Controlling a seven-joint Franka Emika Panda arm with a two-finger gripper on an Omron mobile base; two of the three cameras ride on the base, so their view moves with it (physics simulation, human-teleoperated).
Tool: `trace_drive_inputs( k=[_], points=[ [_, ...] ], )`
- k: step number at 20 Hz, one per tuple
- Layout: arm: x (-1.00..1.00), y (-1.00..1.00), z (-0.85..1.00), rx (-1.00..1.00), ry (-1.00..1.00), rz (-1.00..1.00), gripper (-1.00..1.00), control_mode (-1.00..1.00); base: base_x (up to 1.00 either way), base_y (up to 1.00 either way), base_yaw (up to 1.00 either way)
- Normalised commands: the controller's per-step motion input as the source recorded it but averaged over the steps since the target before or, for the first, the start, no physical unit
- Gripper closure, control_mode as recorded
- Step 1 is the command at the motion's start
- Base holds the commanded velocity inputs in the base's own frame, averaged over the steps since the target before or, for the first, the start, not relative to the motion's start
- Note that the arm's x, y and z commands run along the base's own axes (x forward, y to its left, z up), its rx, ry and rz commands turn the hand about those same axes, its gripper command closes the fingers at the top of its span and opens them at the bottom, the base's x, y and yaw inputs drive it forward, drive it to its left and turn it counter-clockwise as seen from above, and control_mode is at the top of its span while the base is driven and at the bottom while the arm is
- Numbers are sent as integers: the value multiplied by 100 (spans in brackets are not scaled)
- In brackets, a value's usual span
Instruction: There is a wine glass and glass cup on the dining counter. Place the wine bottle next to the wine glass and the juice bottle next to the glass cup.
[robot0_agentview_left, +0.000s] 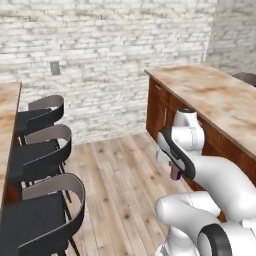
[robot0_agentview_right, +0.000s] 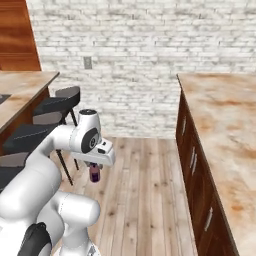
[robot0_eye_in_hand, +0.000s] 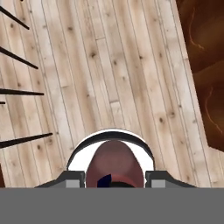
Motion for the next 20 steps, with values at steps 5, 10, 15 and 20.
trace_drive_inputs(
  k=[5,10,15,20],
  points=[
    [0,0,0,0,0,0,100,100,42,-34,24],
    [0,0,0,0,0,0,100,100,42,-31,28],
    [0,0,0,0,0,0,100,100,42,-30,29],
    [0,0,0,0,0,0,100,100,50,-35,19]
  ],
)
